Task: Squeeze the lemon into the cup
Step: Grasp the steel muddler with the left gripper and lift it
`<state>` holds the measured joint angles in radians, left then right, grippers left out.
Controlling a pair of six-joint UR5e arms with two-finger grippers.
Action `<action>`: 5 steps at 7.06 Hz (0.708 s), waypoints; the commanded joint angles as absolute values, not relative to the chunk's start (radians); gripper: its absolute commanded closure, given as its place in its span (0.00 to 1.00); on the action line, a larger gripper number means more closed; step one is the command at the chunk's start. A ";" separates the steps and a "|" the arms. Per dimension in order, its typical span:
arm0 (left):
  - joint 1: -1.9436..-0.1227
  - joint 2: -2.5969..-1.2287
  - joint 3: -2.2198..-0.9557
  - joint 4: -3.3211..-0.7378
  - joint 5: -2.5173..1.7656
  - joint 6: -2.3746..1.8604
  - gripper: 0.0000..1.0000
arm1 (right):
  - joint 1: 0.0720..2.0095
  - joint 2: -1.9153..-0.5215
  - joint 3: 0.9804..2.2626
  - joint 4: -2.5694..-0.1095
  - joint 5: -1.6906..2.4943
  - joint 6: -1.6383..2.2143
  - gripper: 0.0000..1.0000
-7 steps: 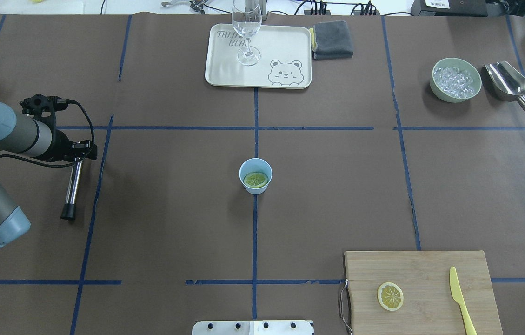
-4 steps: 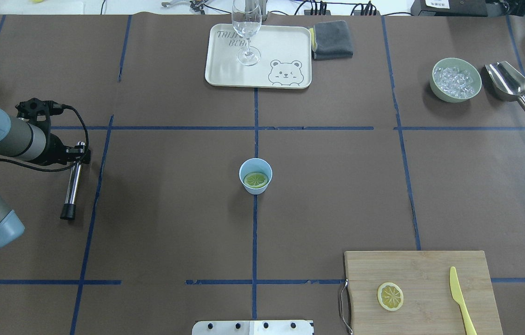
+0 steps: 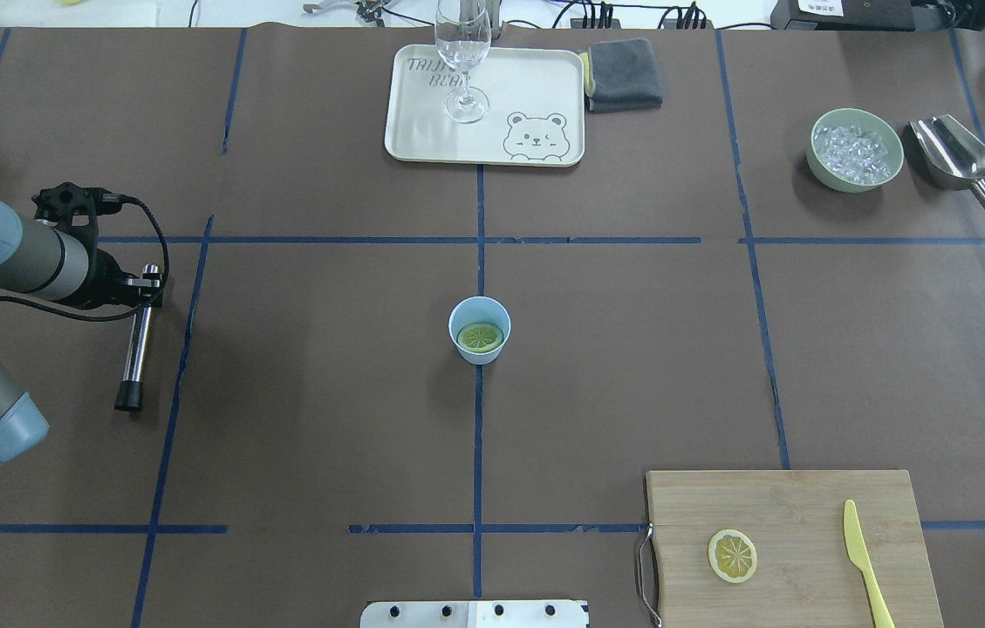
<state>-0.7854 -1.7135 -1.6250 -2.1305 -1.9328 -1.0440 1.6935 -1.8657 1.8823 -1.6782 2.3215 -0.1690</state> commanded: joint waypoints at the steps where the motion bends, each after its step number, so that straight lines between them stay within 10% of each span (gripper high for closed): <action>1: -0.787 -1.709 -1.658 -2.126 -1.933 -0.993 1.00 | 1.694 -1.865 1.882 -1.678 2.322 -0.169 0.00; 5: -0.790 -1.912 -1.744 -2.131 -1.636 -0.733 1.00 | 1.694 -1.865 1.881 -1.678 2.321 -0.169 0.00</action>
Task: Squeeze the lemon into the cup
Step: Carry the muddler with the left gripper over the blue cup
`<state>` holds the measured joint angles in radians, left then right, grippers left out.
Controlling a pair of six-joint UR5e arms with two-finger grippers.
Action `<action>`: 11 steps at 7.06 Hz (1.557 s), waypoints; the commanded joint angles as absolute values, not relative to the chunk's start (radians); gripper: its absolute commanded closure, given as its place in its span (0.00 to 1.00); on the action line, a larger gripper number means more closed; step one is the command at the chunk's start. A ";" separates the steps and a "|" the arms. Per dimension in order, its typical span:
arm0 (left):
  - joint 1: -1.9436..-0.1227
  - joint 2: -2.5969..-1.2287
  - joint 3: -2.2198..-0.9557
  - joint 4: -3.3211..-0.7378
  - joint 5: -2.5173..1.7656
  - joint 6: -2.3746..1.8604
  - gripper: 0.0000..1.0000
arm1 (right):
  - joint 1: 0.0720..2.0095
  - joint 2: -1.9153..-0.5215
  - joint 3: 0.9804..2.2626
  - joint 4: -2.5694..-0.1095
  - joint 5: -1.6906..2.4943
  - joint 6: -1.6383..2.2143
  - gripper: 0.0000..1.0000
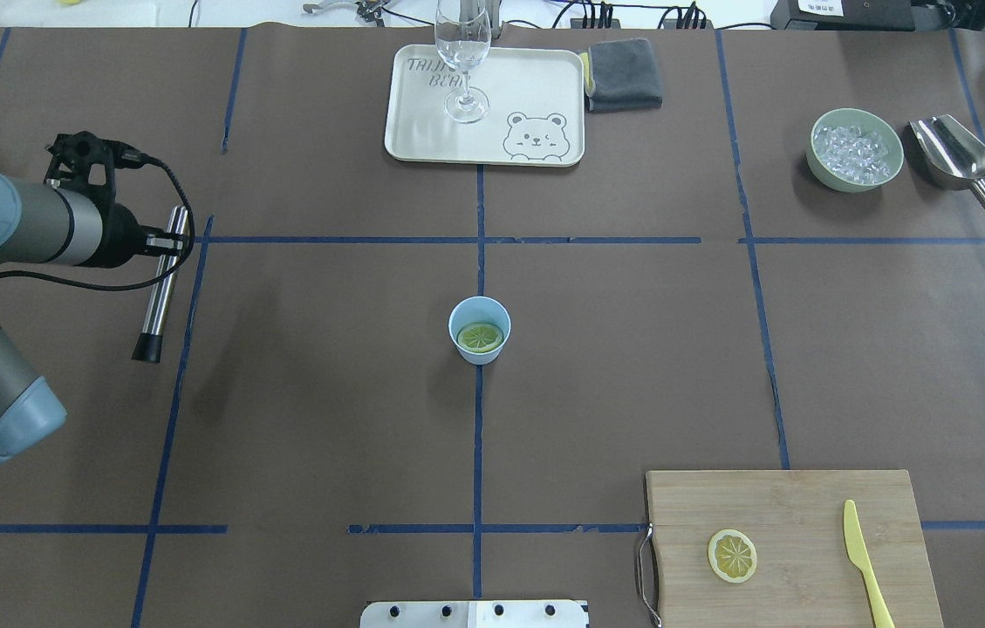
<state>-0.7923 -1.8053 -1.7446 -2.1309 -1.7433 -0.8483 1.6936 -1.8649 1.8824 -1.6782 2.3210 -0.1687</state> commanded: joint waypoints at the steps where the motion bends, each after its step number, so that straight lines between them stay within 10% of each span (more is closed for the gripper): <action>1: -0.790 -1.954 -1.764 -2.143 -1.629 -0.712 1.00 | 1.694 -1.864 1.878 -1.683 2.318 -0.167 0.00; 7: -0.627 -2.035 -1.495 -3.336 -1.542 -0.575 1.00 | 1.712 -1.862 1.844 -1.677 2.315 -0.172 0.00; 11: -0.465 -2.175 -1.384 -3.474 -1.320 -0.417 1.00 | 1.729 -1.864 1.842 -1.677 2.315 -0.172 0.00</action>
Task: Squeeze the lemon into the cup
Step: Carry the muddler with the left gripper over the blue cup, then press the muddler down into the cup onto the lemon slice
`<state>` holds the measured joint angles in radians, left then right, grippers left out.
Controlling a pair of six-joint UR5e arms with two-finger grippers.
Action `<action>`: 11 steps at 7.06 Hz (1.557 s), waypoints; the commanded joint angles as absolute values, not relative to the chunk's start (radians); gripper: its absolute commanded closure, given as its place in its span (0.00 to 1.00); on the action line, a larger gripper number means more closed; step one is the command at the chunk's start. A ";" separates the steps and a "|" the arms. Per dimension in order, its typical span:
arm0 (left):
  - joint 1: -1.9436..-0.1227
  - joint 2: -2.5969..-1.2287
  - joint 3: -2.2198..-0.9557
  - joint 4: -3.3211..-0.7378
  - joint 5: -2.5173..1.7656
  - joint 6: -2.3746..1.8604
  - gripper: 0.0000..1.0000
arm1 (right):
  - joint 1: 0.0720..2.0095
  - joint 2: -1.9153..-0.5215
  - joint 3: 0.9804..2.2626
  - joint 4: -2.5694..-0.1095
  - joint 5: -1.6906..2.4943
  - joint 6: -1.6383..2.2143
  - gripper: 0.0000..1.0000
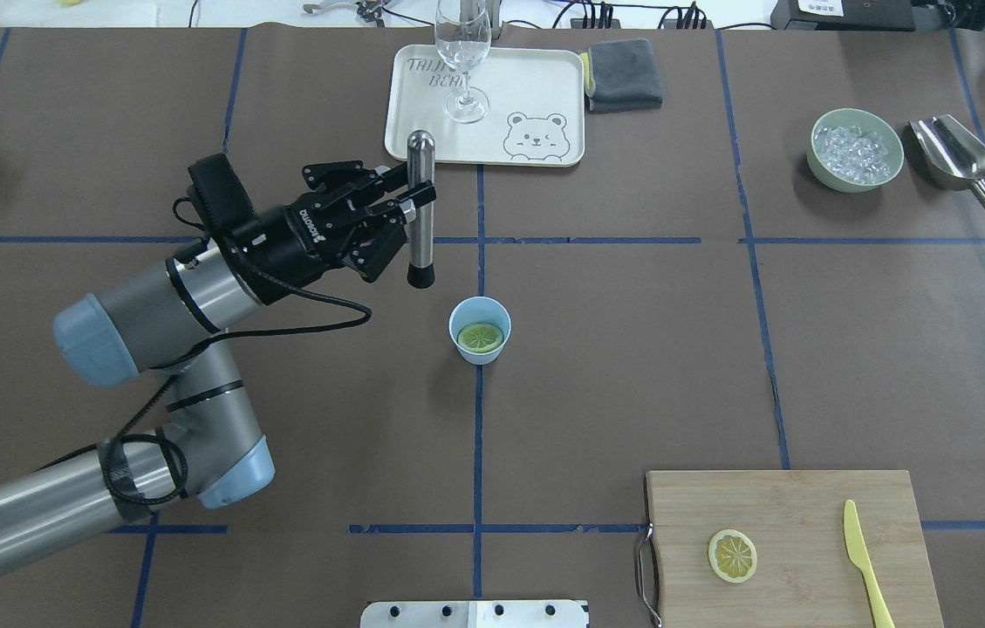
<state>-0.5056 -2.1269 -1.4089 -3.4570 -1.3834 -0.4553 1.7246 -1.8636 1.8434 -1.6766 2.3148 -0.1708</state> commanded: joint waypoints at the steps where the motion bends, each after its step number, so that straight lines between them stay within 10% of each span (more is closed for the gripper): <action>1: -0.460 -2.201 -1.337 -3.474 -1.287 -0.402 1.00 | 1.729 -1.865 1.842 -1.677 2.315 -0.170 0.00; 11: -0.348 -2.215 -1.192 -3.473 -1.190 -0.362 1.00 | 1.730 -1.862 1.841 -1.678 2.315 -0.167 0.00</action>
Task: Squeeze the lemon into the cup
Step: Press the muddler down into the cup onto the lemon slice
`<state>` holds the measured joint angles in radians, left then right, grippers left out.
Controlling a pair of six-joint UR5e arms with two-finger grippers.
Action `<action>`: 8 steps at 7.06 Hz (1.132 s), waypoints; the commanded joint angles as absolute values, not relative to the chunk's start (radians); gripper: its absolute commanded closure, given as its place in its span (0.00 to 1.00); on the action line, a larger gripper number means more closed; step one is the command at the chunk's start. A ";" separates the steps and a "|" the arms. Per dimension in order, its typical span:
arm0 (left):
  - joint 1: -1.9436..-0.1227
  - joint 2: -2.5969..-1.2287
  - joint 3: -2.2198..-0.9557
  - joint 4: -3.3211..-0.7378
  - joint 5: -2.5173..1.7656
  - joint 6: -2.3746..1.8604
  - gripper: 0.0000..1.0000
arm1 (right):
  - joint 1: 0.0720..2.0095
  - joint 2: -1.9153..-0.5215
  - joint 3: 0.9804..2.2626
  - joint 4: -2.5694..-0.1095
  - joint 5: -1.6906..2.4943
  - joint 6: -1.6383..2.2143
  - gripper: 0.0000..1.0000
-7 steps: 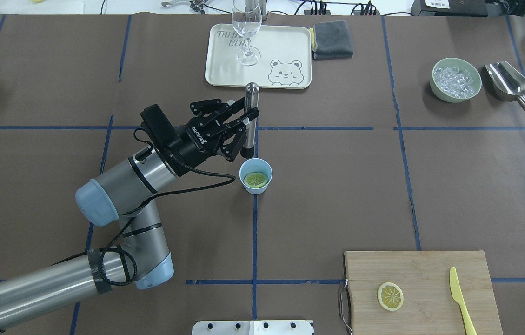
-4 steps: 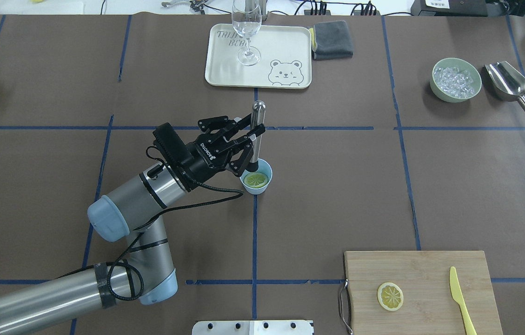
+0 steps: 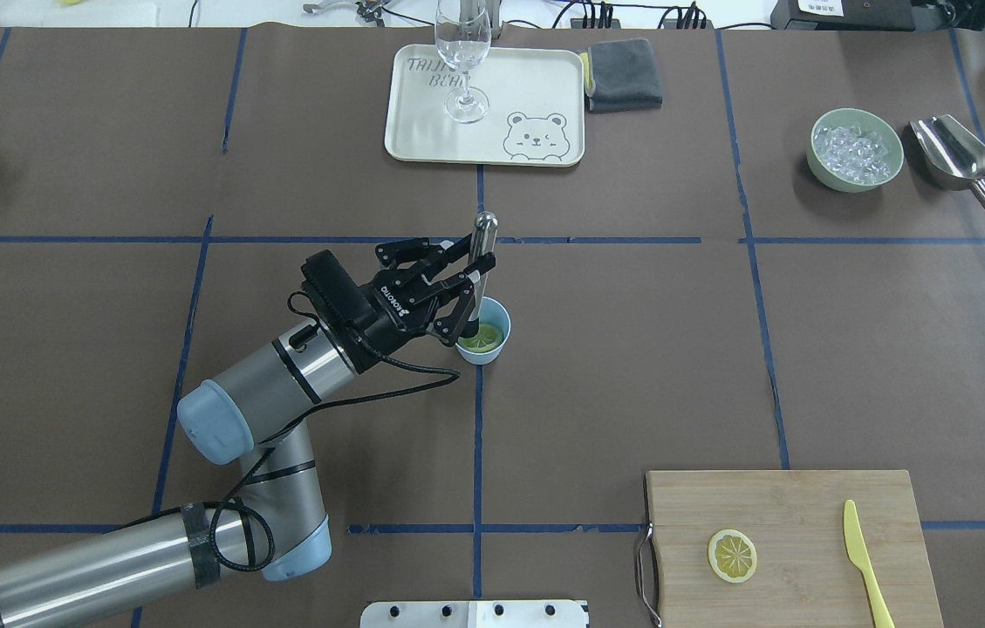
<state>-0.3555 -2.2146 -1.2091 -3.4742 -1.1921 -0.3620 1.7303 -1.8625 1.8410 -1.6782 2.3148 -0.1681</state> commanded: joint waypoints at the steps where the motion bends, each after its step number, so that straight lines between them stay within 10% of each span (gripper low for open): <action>1: -0.344 -2.215 -1.189 -3.468 -1.186 -0.362 1.00 | 1.730 -1.861 1.841 -1.678 2.315 -0.167 0.00; 8: -0.414 -2.211 -1.475 -3.075 -1.207 -0.336 1.00 | 1.730 -1.861 1.839 -1.678 2.315 -0.170 0.00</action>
